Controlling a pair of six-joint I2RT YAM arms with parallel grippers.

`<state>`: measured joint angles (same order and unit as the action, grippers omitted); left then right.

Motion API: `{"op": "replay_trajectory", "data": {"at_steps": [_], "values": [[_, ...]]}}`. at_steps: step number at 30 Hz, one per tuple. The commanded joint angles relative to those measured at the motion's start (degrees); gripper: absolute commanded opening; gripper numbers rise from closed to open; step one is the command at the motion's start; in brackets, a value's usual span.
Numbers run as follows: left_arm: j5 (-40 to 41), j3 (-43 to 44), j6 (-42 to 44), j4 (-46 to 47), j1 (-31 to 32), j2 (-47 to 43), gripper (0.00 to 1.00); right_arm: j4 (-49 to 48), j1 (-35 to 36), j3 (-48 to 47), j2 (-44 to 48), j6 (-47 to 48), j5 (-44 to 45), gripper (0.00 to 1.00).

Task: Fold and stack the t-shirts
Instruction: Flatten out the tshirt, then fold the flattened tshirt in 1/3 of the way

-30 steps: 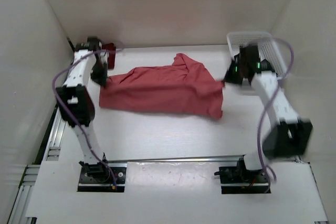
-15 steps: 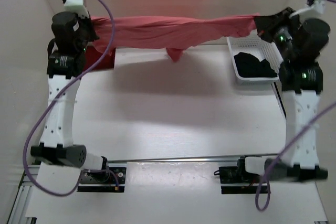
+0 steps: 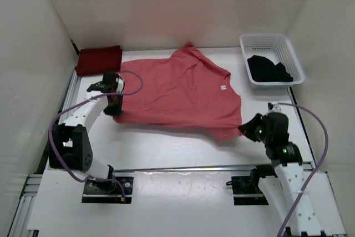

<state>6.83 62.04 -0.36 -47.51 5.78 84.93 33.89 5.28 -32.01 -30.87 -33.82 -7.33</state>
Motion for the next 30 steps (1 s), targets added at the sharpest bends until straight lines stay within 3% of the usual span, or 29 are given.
{"op": "replay_trajectory", "data": {"at_steps": [1, 5, 13, 16, 20, 30], "values": [[0.38, -3.41, 0.36, -4.95, -0.07, -7.49, 0.10, 5.89, 0.17, 4.84, 8.88, -4.40, -2.42, 0.00], [3.00, -8.42, 0.36, -12.42, -0.07, -10.39, 0.12, 11.11, 0.17, 6.26, 16.01, -6.34, -3.91, 0.00], [4.16, -15.10, 0.36, -21.49, -0.60, -14.17, 0.14, 12.35, 0.17, 0.12, 9.00, -3.62, -0.49, 0.00], [4.16, -12.93, 0.36, -21.58, -1.12, -14.17, 0.14, 7.00, 0.17, -2.61, 1.98, -0.99, -0.49, 0.00], [0.03, -4.33, 0.36, -21.40, -3.31, -5.51, 0.15, -1.35, 0.17, -9.36, -15.56, 2.00, -3.04, 0.00], [-2.52, 7.91, 0.36, -20.78, -8.32, 11.04, 0.19, -8.75, 1.75, -25.71, -44.96, 8.16, -1.73, 0.00]]}}
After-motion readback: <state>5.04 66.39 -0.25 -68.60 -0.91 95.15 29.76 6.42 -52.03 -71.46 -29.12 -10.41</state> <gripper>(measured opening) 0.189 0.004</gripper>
